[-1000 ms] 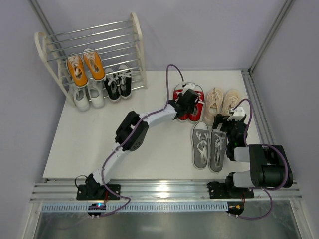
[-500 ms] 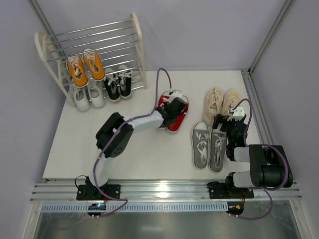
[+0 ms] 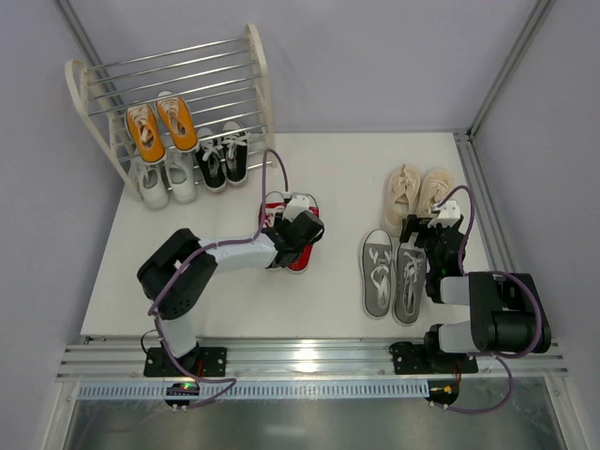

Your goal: Place and organize the shoes onto the shoe shelf

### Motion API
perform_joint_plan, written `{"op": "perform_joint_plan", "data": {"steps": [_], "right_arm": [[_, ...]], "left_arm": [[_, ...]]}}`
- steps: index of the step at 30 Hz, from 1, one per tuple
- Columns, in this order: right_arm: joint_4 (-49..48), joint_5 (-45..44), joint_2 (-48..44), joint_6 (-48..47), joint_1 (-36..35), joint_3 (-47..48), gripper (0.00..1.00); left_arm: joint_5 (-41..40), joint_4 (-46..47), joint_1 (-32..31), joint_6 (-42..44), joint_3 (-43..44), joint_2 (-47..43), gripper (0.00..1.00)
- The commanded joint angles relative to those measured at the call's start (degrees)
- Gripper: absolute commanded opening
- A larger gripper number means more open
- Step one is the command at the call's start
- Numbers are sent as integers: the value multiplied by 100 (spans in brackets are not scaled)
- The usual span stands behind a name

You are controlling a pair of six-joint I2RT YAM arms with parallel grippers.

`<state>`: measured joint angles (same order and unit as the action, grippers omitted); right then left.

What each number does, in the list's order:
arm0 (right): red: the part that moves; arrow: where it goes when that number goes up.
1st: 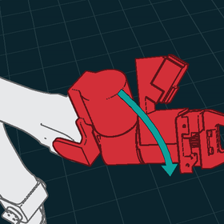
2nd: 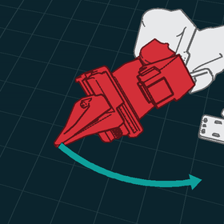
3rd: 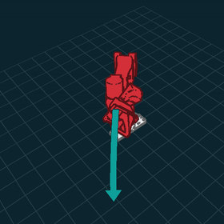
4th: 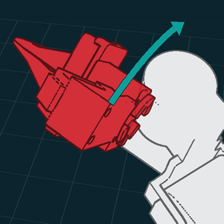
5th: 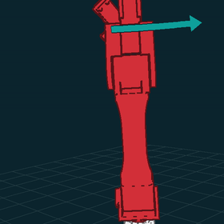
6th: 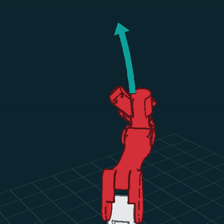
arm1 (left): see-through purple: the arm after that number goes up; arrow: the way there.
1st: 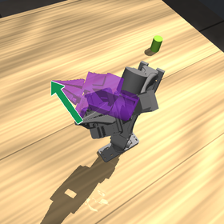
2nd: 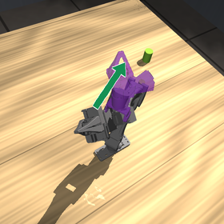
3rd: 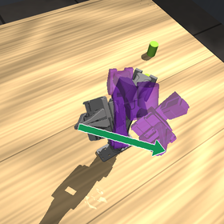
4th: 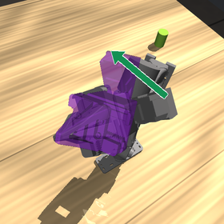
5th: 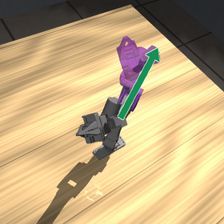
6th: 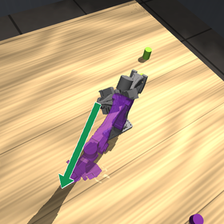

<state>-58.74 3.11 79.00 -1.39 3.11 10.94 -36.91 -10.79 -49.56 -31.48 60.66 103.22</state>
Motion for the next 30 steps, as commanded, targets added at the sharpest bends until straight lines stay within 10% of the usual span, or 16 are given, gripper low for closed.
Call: {"op": "perform_joint_plan", "data": {"steps": [1, 12, 18, 30], "right_arm": [[-480, 23, -87, 42, -4, 101, 97], [-481, 23, -78, 42, -4, 101, 97], [-489, 22, -78, 42, -4, 101, 97], [-480, 14, -87, 42, -4, 101, 97]], "left_arm": [[-457, 1007, -27, -156, 7, -74, 50], [-888, 1721, -27, 406, 392, 391, 61], [-827, 1527, -19, 266, 411, 612, 0], [-1441, 86, -124, 11, 376, -1180, 0]]}}
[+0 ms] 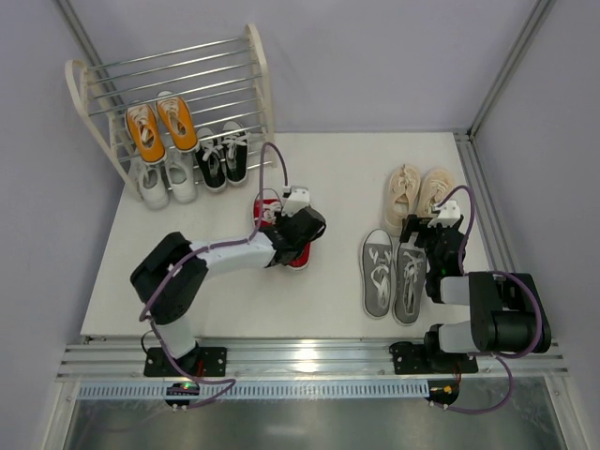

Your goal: Place and organize the shoes onto the shoe shelf

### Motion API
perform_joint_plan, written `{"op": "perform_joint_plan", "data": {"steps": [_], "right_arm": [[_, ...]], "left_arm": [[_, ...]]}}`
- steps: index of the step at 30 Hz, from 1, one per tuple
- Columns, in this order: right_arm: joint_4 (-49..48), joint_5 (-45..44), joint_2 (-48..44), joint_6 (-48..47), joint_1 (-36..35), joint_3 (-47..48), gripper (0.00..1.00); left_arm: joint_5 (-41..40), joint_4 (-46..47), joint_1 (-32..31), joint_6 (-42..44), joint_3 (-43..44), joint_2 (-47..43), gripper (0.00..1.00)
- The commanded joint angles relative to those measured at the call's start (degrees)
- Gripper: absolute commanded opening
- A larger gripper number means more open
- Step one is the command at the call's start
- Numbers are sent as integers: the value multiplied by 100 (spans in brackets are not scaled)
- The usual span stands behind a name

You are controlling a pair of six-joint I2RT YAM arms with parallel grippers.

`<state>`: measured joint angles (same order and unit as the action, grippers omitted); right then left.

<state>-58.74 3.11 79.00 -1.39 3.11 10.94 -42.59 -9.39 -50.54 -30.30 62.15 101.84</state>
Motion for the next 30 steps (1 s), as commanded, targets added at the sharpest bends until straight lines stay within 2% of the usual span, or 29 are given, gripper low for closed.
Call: {"op": "perform_joint_plan", "data": {"steps": [1, 6, 9, 13, 19, 30], "right_arm": [[-489, 14, -78, 42, -4, 93, 97], [-489, 14, -78, 42, -4, 101, 97], [-489, 22, -78, 42, -13, 101, 97], [-489, 14, -78, 33, -4, 101, 97], [-498, 22, -69, 42, -4, 93, 97], [-481, 14, -78, 42, -13, 101, 97]], "left_arm": [[-952, -98, -17, 15, 262, -1357, 0], [-1261, 147, 27, 849, 630, -1905, 0], [-1051, 245, 334, 1272, 912, -1879, 0], [-568, 113, 1026, 1343, 1578, -1738, 0], [-137, -362, 1722, 1378, 2494, -1255, 0], [866, 86, 2672, 1791, 3820, 9, 0]]}}
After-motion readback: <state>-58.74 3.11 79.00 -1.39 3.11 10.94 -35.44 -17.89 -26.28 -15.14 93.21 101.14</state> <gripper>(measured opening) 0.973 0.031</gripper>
